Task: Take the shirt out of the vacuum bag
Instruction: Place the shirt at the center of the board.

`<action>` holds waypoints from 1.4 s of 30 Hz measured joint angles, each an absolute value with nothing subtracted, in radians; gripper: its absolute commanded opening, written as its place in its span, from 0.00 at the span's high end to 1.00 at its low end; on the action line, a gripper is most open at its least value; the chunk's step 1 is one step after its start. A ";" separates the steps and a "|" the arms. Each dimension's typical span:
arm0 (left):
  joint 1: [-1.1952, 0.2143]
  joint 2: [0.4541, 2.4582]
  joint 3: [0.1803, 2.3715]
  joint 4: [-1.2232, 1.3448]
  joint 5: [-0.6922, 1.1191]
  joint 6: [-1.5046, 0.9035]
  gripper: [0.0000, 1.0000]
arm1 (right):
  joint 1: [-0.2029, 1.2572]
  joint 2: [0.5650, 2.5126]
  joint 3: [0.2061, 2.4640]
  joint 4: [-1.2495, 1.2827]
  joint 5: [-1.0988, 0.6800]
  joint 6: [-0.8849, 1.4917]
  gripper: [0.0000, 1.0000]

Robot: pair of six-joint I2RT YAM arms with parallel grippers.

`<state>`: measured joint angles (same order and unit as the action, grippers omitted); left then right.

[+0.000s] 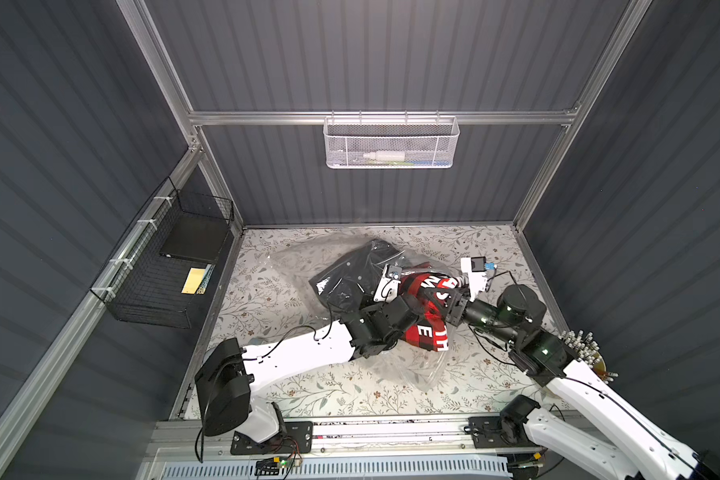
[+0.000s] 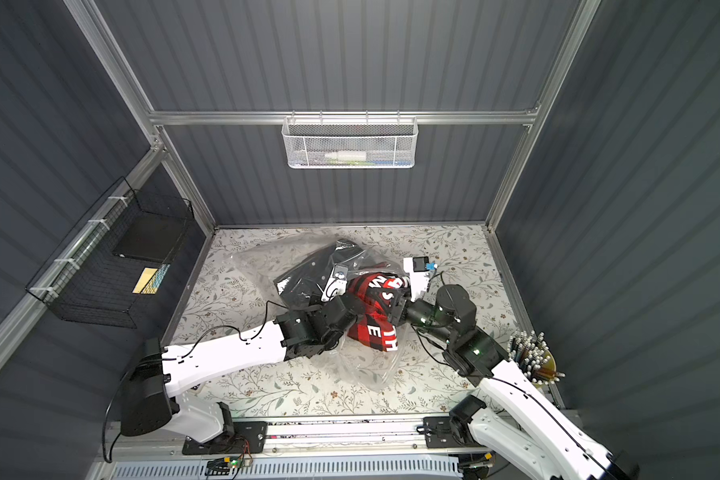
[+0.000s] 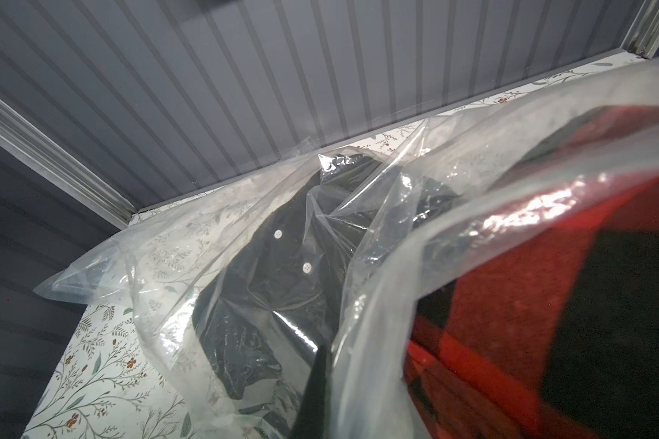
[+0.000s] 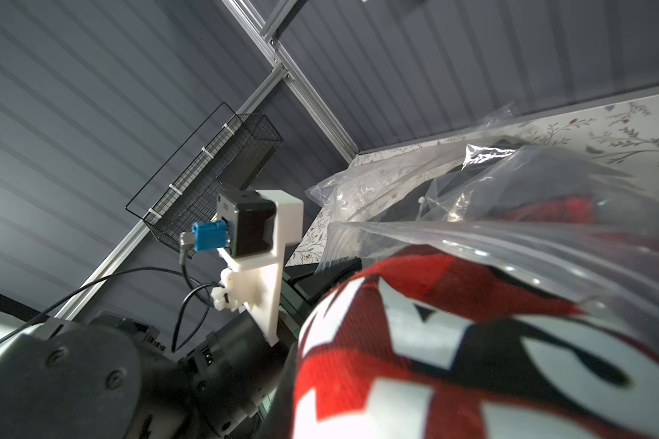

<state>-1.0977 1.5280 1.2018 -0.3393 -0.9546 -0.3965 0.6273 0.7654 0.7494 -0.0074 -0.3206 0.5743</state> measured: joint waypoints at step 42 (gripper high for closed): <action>-1.091 1.553 1.116 -0.355 -0.984 -0.458 1.00 | 0.351 0.902 1.189 -0.073 0.092 0.429 1.00</action>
